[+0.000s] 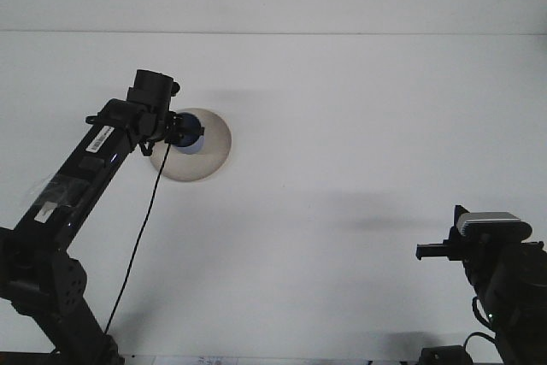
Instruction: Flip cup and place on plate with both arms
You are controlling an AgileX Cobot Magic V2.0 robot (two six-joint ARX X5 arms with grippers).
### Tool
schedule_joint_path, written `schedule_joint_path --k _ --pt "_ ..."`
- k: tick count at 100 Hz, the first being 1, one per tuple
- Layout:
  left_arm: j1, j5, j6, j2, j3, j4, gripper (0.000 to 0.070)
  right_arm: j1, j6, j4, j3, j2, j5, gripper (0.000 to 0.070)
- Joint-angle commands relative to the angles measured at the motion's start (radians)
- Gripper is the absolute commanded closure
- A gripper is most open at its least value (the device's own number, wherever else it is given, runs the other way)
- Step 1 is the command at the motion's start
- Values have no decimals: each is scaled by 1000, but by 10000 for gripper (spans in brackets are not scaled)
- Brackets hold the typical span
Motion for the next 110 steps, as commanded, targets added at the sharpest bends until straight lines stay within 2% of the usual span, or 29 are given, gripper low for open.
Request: schedule_joint_path --k 1,23,28,32,41,50,56,71,85,110 --pt "2 1 1 36 24 9 690 1 13 10 12 5 0 700" --pt "8 1 1 77 24 12 681 1 14 6 12 5 0 700" --pt "8 2 1 77 24 15 659 1 14 7 12 5 0 700" --pt "8 2 1 77 24 17 612 1 14 6 11 5 0 700" --pt "8 2 1 77 24 17 437 1 14 6 11 5 0 700" --pt "9 2 11 76 29 15 227 1 14 6 12 5 0 700" --pt "14 2 11 76 48 5 141 1 14 6 11 5 0 700" --pt "24 2 10 75 146 -37 127 1 14 2 12 5 0 700" --pt "28 3 -24 58 247 -129 127 1 14 -6 11 5 0 700" --pt "15 3 -64 -114 210 -143 144 1 14 -7 12 5 0 700"
